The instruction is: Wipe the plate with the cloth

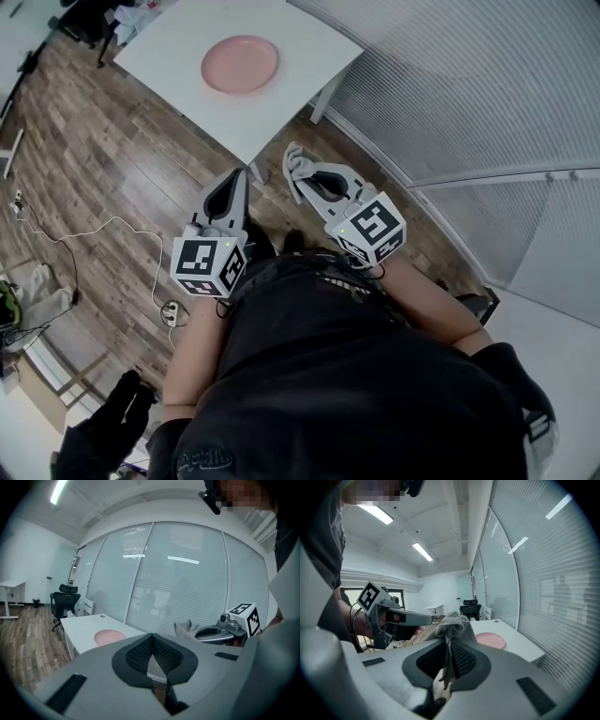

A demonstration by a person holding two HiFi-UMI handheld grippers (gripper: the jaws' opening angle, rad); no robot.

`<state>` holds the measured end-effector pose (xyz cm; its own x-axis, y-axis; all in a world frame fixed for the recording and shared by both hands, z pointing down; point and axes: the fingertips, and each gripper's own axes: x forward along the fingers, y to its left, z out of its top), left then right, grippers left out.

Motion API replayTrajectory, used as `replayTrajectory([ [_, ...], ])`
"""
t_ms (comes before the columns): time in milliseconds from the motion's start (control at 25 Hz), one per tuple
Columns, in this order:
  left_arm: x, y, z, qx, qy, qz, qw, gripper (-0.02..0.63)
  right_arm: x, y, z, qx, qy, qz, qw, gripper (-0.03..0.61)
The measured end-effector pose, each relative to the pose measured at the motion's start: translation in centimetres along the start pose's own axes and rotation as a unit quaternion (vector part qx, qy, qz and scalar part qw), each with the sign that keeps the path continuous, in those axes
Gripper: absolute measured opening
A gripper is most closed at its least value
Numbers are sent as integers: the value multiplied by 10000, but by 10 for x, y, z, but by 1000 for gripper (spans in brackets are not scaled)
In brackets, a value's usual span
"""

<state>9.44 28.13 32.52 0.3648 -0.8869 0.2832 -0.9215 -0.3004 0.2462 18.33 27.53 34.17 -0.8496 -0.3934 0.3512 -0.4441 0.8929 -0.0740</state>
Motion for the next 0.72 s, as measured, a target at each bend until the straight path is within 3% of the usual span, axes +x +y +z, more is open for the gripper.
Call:
replayTrajectory([
  [720,-5,-2,2,65,-29,-73,9999,17,-2,3,7,-30,-71,-133,9999,37],
])
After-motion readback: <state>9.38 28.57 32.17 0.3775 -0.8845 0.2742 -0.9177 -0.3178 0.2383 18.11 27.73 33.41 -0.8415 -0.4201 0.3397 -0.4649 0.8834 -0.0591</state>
